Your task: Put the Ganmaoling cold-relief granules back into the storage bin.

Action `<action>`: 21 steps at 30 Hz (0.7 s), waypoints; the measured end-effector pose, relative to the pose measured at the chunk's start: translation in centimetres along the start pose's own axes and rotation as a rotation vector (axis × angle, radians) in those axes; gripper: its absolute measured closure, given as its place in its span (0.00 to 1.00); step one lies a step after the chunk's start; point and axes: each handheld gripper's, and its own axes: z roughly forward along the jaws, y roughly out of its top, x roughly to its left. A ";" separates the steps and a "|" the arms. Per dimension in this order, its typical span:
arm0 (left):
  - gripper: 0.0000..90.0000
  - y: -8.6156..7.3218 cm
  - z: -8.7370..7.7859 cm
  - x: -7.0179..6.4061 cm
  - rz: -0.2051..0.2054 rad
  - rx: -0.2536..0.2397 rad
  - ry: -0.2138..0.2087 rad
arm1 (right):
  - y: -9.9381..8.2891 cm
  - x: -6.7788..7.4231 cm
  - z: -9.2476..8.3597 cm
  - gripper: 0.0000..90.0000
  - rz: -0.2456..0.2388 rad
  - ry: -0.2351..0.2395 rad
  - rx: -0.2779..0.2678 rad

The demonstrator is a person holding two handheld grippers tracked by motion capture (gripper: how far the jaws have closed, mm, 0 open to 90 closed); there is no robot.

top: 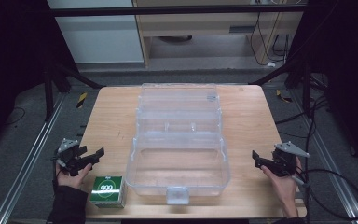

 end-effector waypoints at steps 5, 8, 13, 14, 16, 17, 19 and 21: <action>0.26 0.9 -1.3 -0.3 0.045 -0.026 -0.073 | -0.2 -0.1 -0.3 0.08 0.005 -0.005 0.000; 0.26 1.5 -2.1 -0.7 0.087 -0.030 -0.131 | -0.3 -0.1 -0.4 0.08 0.008 -0.004 0.003; 0.26 2.4 -3.2 -1.4 0.193 -0.007 -0.185 | -0.4 0.1 -0.5 0.08 -0.031 -0.037 -0.007; 0.26 2.5 -3.3 -1.5 0.207 0.001 -0.196 | -0.4 0.1 -0.6 0.08 -0.030 -0.036 -0.007; 0.26 2.6 -3.5 -1.6 0.237 0.022 -0.212 | -0.6 0.0 -0.6 0.08 -0.029 -0.041 -0.014; 0.26 2.7 -3.6 -1.6 0.253 0.036 -0.219 | -0.6 -0.1 -0.6 0.08 -0.032 -0.041 -0.009; 0.26 3.0 -3.9 -1.8 0.281 0.053 -0.238 | -0.7 -0.1 -0.7 0.08 -0.036 -0.051 -0.012; 0.26 3.3 -4.3 -2.0 0.313 0.073 -0.272 | -0.7 -0.2 -0.7 0.08 -0.033 -0.047 -0.014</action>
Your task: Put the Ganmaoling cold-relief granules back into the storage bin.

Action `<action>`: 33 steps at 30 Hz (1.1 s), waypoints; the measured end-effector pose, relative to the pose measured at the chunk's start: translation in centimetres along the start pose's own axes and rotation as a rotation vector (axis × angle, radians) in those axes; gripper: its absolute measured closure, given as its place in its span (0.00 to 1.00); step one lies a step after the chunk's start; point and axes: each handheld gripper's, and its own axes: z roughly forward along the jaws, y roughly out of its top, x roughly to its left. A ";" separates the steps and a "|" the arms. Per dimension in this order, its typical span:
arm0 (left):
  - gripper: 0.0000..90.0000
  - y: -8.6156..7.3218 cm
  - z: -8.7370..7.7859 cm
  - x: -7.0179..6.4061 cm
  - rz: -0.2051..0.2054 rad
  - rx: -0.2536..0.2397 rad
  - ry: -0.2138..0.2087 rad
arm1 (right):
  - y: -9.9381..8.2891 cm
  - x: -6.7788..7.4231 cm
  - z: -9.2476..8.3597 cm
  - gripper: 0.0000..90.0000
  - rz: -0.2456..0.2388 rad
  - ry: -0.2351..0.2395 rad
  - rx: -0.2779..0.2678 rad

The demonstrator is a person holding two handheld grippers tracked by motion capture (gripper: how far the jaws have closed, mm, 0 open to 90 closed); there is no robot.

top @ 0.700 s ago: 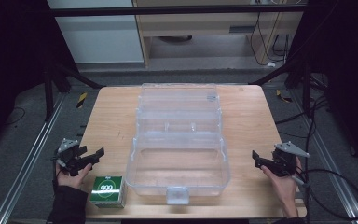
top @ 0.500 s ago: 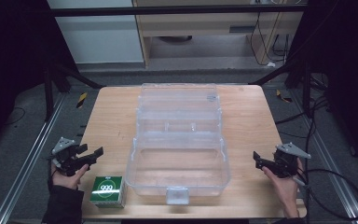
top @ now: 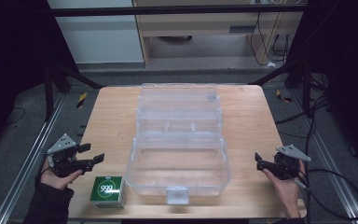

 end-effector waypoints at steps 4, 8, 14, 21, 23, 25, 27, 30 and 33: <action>0.26 0.9 -0.6 -0.4 0.076 0.050 -0.042 | -0.1 0.1 0.2 0.07 -0.014 0.013 0.016; 0.25 1.8 -1.3 -1.1 0.141 0.089 -0.080 | -0.2 0.1 0.3 0.06 -0.024 0.021 0.003; 0.25 2.8 -2.0 -1.6 0.210 0.126 -0.146 | -0.3 -0.1 0.3 0.06 -0.029 0.031 -0.004; 0.23 3.1 -2.2 -2.5 0.317 0.205 -0.206 | -0.4 -0.1 0.5 0.07 -0.039 0.039 -0.003; 0.22 3.2 -2.1 -2.7 0.343 0.233 -0.222 | -0.5 0.0 0.5 0.07 -0.044 0.043 0.000; 0.22 3.3 -2.0 -2.9 0.370 0.262 -0.233 | -0.5 0.0 0.6 0.07 -0.047 0.048 0.007; 0.21 3.4 -2.0 -3.1 0.387 0.278 -0.245 | -0.5 0.0 0.7 0.07 -0.053 0.049 0.011; 0.21 3.6 -1.9 -3.3 0.428 0.310 -0.261 | -0.6 0.1 0.7 0.07 -0.053 0.054 0.018; 0.20 3.7 -1.9 -3.6 0.459 0.331 -0.273 | -0.6 0.0 0.8 0.07 -0.056 0.061 0.020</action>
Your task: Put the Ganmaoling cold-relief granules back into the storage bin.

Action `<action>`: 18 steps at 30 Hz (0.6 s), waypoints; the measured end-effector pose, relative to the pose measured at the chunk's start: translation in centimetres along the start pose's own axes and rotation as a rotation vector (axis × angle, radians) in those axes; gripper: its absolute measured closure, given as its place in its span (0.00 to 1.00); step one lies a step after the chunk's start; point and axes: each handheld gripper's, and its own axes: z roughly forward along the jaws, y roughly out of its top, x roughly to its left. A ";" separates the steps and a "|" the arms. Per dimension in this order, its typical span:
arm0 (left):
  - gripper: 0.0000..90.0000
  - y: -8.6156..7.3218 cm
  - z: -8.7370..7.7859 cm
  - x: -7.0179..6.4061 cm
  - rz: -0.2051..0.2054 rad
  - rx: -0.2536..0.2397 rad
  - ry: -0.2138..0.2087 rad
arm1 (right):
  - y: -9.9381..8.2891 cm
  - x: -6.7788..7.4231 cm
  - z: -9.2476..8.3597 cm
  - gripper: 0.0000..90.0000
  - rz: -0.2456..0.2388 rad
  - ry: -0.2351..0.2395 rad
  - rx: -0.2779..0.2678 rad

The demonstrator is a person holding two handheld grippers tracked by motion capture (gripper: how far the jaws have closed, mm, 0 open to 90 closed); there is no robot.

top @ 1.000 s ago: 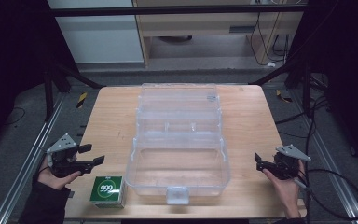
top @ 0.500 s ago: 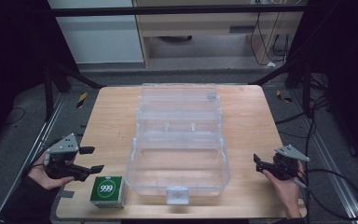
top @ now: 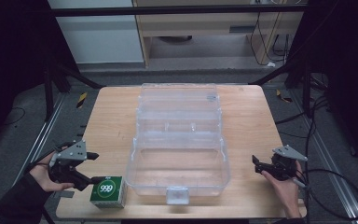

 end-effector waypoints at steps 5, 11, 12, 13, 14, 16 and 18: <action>0.19 0.1 0.2 -0.3 0.034 0.029 -0.013 | 0.0 0.0 0.0 0.07 -0.002 0.006 0.006; 0.17 0.1 0.5 -0.6 0.060 0.060 -0.044 | 0.0 0.0 0.1 0.07 -0.003 0.011 0.013; 0.17 0.1 0.5 -0.6 0.062 0.067 -0.047 | 0.0 0.0 0.1 0.07 -0.001 0.013 0.016; 0.16 0.1 0.6 -0.7 0.066 0.074 -0.052 | 0.0 0.0 0.1 0.06 -0.002 0.014 0.018; 0.16 0.1 0.7 -0.7 0.068 0.078 -0.056 | -0.1 0.1 0.2 0.06 -0.003 0.015 0.020; 0.15 0.1 0.8 -0.8 0.077 0.089 -0.062 | -0.1 0.1 0.2 0.06 -0.008 0.018 0.023; 0.15 0.1 1.0 -0.8 0.086 0.097 -0.068 | -0.1 0.1 0.2 0.06 -0.009 0.019 0.026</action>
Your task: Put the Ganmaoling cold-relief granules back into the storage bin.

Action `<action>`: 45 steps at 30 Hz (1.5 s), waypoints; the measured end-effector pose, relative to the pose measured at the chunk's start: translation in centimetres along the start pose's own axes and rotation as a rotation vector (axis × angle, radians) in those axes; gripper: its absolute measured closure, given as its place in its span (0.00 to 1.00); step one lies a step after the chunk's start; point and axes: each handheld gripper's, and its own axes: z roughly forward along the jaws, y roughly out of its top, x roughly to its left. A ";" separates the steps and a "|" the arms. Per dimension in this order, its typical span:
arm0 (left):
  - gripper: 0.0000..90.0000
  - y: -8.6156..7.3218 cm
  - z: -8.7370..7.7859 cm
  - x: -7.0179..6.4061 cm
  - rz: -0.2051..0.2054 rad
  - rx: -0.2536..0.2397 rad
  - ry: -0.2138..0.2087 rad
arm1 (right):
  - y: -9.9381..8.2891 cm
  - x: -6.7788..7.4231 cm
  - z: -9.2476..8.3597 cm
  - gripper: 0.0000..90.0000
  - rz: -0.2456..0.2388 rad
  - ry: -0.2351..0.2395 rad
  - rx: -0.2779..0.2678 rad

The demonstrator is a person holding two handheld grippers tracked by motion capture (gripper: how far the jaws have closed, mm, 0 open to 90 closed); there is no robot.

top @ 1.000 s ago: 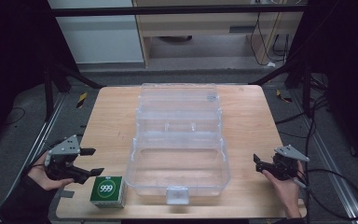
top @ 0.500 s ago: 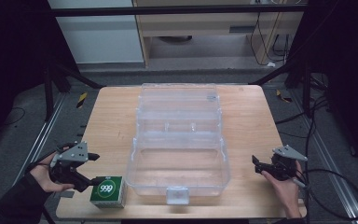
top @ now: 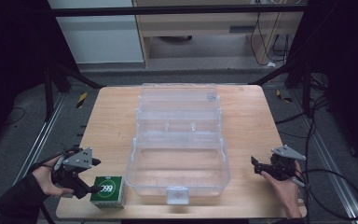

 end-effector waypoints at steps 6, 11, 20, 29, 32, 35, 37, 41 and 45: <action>0.13 0.0 0.6 -0.2 0.021 0.030 -0.022 | 0.0 0.0 0.0 0.06 0.002 0.004 0.005; 0.10 -0.1 1.3 -0.4 0.030 0.044 -0.031 | 0.0 0.0 0.1 0.05 0.000 0.006 0.012; 0.08 -0.3 2.8 -0.8 0.048 0.079 -0.049 | -0.1 0.0 0.2 0.04 0.000 0.009 0.022; 0.09 -0.4 4.1 -0.9 0.064 0.090 -0.064 | -0.1 0.1 0.3 0.04 -0.006 0.009 0.030; 0.08 -0.5 4.6 -1.0 0.066 0.104 -0.066 | -0.1 0.1 0.3 0.04 -0.007 0.007 0.033; 0.06 -0.5 5.0 -1.0 0.067 0.111 -0.072 | -0.1 0.1 0.3 0.04 -0.011 0.007 0.034; 0.06 -0.5 5.3 -1.0 0.069 0.109 -0.080 | -0.1 0.1 0.4 0.04 -0.013 0.008 0.034; 0.06 -0.5 6.0 -1.0 0.071 0.121 -0.092 | -0.1 0.2 0.4 0.04 -0.014 0.009 0.039; 0.06 -0.7 6.8 -0.9 0.070 0.135 -0.103 | -0.2 0.2 0.4 0.04 -0.019 0.009 0.040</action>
